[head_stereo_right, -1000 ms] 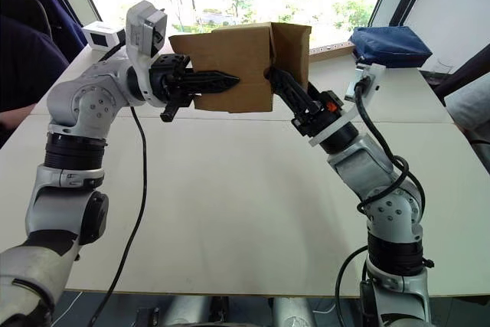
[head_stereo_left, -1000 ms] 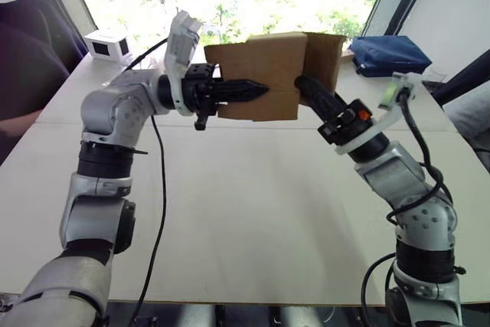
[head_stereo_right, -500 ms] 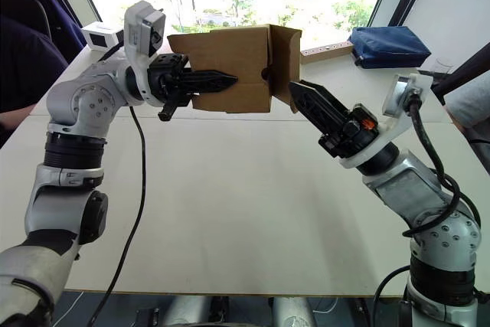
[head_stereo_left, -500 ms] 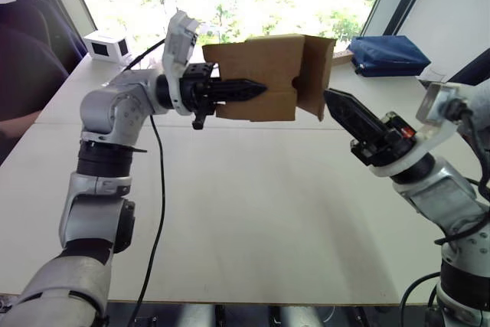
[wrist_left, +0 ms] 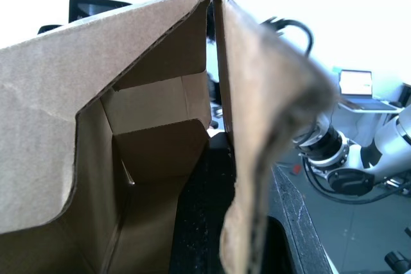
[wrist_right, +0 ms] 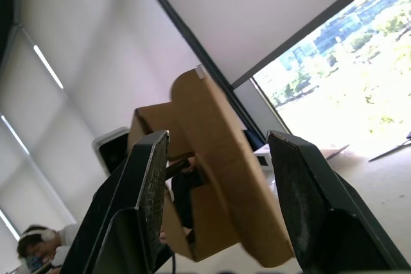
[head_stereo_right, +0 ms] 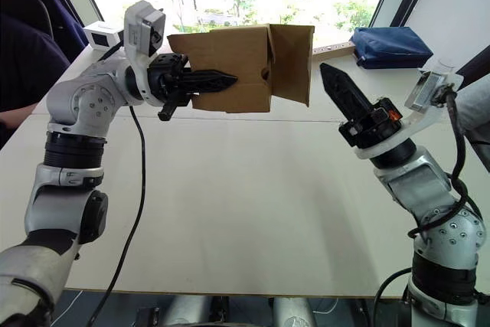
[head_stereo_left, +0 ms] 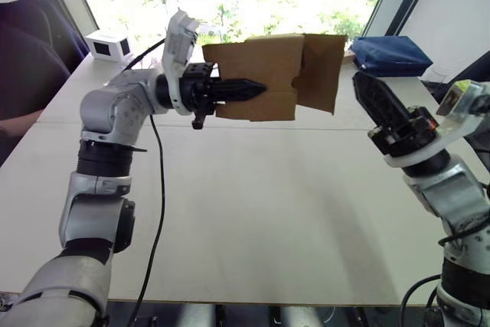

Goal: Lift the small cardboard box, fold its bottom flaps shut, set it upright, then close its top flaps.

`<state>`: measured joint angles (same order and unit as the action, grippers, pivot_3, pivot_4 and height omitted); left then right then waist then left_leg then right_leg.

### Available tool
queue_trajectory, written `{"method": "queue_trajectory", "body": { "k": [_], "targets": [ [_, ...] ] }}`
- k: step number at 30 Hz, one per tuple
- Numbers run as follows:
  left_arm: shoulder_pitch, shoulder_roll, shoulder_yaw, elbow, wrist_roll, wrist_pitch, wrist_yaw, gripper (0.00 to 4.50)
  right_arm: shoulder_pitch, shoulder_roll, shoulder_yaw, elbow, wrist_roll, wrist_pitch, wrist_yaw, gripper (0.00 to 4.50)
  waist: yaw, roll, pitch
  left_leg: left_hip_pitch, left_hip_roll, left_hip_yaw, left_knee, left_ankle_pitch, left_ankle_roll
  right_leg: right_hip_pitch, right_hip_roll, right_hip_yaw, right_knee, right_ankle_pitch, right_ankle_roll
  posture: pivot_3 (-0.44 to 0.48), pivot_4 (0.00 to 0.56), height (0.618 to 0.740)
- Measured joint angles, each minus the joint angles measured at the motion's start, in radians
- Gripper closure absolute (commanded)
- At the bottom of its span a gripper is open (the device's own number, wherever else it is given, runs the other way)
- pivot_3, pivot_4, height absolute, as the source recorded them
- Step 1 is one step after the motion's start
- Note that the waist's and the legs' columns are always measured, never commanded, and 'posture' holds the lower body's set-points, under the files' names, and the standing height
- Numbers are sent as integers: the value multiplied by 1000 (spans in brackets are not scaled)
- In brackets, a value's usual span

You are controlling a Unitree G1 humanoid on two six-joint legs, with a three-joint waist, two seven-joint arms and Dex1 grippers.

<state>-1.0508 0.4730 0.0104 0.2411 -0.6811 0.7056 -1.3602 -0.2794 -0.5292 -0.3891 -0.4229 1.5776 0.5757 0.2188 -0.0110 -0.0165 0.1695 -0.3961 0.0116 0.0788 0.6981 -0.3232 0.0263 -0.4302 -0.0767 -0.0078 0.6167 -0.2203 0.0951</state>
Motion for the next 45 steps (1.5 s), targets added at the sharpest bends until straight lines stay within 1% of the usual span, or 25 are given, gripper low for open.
{"method": "queue_trajectory", "body": {
  "k": [1, 7, 16, 26, 33, 45],
  "targets": [
    [0, 0, 0, 0, 0, 0, 0, 4500, -1, 0, 1, 5, -7, -1, 2, 3473, 0, 0, 0, 0, 0, 0, 0, 0, 0, 0, 0, 0, 0, 0, 0, 0, 150, 740],
    [0, 1, 0, -7, -1, 3, -1, 4500, -28, 9, 32, 8, -33, 8, 19, 3473, -1, 0, 0, 0, 0, 0, 0, 0, 0, 0, 0, 0, 0, 0, 0, 0, 150, 740],
    [0, 3, 2, -10, -2, 4, 4, 4500, -75, 82, 112, 11, -43, 23, 40, 3473, 0, 0, 0, 0, 0, 0, 0, 0, 0, 0, 0, 0, 0, 0, 0, 0, 150, 740],
    [0, 4, 2, -14, -3, 5, 6, 4500, -89, 110, 138, 11, -78, 26, 43, 3473, -1, 0, 0, 0, 0, 0, 0, 0, 0, 0, 0, 0, 0, 0, 0, 0, 150, 740],
    [0, 4, 2, -16, -3, 5, 7, 4500, -134, 150, 151, 14, -107, 16, 10, 3473, -2, 0, 0, 0, 0, 0, 0, 0, 0, 0, 0, 0, 0, 0, 0, 0, 150, 740],
    [0, -2, 4, -15, -3, -1, 10, 4500, -134, 183, 184, -17, -107, 17, -22, 3473, -2, 0, 0, 0, 0, 0, 0, 0, 0, 0, 0, 0, 0, 0, 0, 0, 150, 740]
  ]
}}
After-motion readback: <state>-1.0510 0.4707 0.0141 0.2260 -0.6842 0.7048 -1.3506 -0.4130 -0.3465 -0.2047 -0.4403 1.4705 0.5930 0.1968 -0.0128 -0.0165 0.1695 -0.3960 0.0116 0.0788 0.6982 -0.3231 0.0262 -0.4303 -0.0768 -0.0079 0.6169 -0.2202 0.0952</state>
